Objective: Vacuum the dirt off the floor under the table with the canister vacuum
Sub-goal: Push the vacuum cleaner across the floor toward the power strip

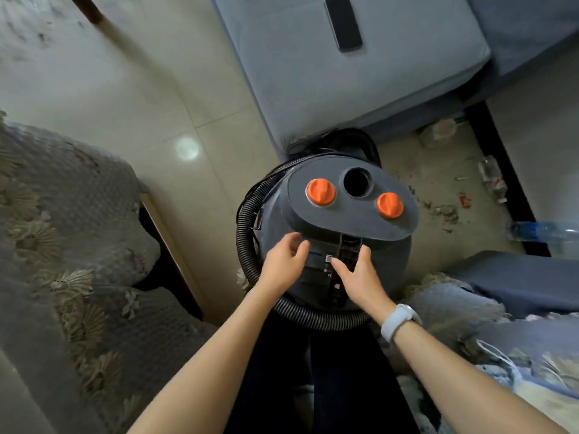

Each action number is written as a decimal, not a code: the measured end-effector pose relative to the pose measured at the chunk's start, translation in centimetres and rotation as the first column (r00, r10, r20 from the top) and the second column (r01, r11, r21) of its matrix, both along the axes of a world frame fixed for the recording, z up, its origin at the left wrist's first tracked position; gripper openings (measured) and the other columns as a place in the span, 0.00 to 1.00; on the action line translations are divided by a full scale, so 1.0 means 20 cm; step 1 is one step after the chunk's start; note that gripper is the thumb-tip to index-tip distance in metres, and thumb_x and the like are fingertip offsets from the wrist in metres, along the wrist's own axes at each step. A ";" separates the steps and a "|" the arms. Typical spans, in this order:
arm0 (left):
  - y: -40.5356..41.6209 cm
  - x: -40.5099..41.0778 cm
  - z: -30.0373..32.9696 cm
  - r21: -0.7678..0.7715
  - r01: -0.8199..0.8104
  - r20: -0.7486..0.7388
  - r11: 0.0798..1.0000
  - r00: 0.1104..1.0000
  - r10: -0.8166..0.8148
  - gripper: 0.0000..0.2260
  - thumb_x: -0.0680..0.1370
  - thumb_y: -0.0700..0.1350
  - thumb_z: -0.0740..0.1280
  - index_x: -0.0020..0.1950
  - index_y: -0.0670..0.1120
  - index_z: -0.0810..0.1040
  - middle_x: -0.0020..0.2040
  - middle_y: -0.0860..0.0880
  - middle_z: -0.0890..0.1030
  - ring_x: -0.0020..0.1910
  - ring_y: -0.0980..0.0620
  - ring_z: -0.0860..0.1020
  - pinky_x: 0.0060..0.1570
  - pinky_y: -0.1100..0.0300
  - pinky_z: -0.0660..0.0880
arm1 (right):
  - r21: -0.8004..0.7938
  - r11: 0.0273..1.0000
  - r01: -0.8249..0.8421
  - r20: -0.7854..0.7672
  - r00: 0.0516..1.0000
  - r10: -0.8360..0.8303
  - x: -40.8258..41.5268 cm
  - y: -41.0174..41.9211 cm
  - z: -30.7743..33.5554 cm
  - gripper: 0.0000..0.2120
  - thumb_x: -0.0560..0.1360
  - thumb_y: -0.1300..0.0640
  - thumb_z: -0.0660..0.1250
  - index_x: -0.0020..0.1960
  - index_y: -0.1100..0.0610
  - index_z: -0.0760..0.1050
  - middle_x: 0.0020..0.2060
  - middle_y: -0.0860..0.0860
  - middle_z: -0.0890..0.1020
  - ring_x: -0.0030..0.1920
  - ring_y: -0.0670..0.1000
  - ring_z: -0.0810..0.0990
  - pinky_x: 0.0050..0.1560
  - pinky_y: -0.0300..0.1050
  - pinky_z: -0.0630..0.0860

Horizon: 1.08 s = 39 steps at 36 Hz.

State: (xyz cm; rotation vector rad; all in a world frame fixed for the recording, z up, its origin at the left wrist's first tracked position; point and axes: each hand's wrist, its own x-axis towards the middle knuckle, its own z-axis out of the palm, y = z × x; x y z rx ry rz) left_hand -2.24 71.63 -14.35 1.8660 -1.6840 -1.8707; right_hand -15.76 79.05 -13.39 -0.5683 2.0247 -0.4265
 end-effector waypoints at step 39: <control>0.14 0.19 0.06 -0.058 -0.073 0.129 0.996 0.988 0.080 0.18 0.77 0.58 0.65 0.55 0.44 0.70 0.53 0.45 0.80 0.53 0.43 0.78 0.53 0.45 0.75 | 0.031 0.994 -0.107 -0.108 0.988 0.110 -0.02 -0.13 0.08 0.50 0.74 0.45 0.69 0.77 0.60 0.36 0.77 0.53 0.54 0.76 0.55 0.56 0.73 0.49 0.57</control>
